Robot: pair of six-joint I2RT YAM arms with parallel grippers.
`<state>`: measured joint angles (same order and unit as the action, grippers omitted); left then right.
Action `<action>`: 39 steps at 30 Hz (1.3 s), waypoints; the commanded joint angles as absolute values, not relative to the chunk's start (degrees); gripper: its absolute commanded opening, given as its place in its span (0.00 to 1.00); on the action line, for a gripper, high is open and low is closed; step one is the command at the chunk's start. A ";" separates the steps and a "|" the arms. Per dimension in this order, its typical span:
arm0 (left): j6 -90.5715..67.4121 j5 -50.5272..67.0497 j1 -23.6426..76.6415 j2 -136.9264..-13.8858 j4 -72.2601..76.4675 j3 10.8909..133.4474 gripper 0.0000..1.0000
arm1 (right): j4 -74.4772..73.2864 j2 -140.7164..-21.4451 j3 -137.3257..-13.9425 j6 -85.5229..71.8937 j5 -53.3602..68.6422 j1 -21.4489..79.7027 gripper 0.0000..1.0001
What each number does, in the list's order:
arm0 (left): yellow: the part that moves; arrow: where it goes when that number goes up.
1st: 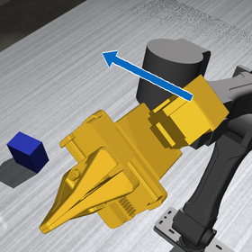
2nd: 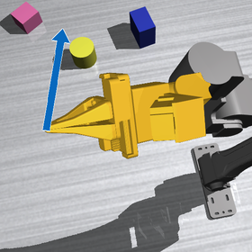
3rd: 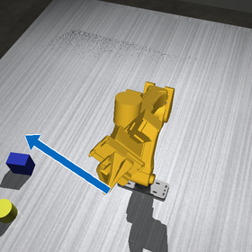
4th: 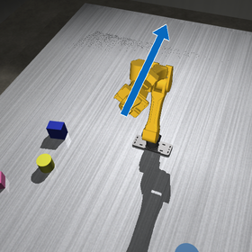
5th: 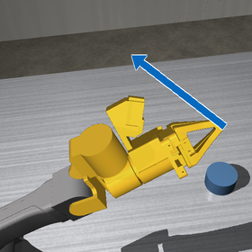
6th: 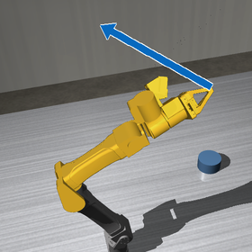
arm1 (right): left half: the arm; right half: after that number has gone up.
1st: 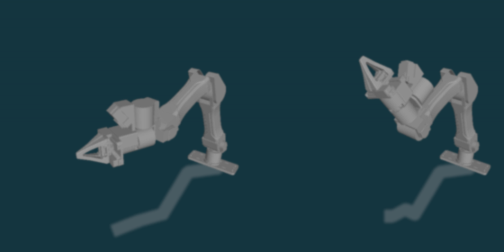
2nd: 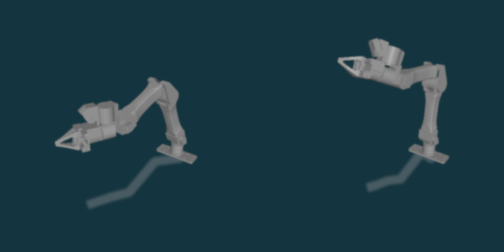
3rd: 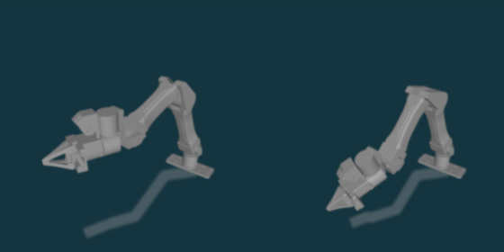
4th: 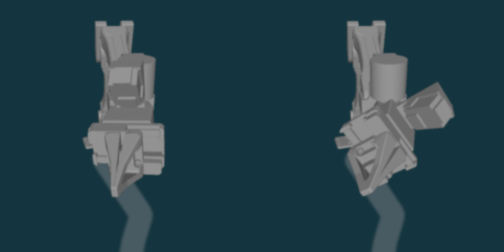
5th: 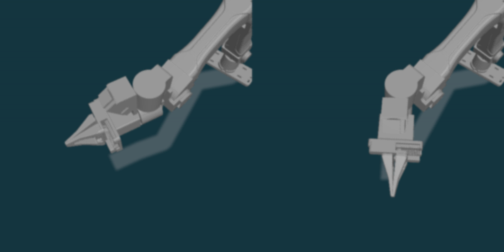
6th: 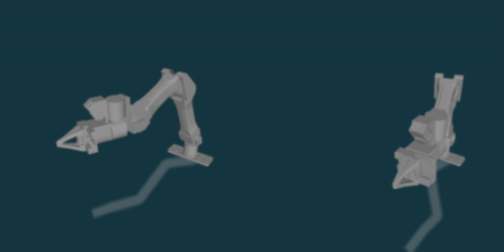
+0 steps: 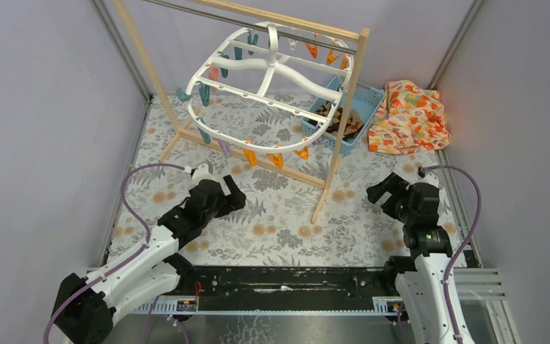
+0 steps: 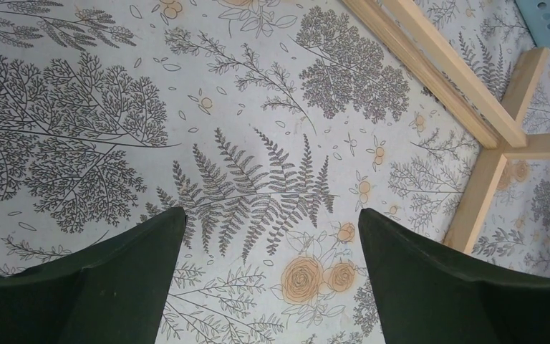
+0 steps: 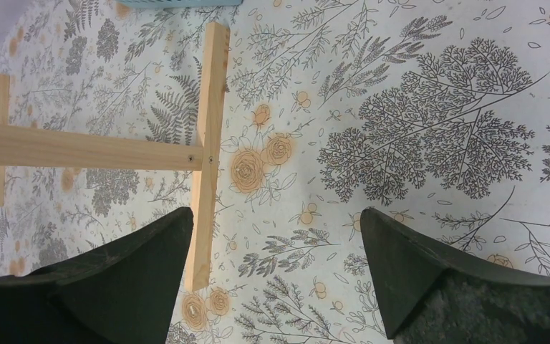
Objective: Clip the socks to the hanger
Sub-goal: Move the clothesline to the center of the board.
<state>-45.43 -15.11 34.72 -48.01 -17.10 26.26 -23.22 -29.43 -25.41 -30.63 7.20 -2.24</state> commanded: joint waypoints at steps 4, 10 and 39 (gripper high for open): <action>-45.25 -18.65 34.79 -49.07 -12.30 24.70 0.99 | -20.54 -28.87 -24.83 -30.53 9.24 -1.85 0.94; -46.41 -16.11 34.75 -51.14 -5.78 20.99 0.99 | -21.11 -26.55 -22.37 -33.05 10.24 -1.36 0.95; -42.59 -21.09 17.32 -88.68 -6.68 48.09 0.99 | -12.17 -79.95 -51.74 -35.66 -2.34 14.06 0.78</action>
<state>-43.88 -16.95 18.55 -86.32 -3.60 46.54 -11.46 -72.53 -43.20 -36.12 2.17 11.33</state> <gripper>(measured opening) 0.986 0.813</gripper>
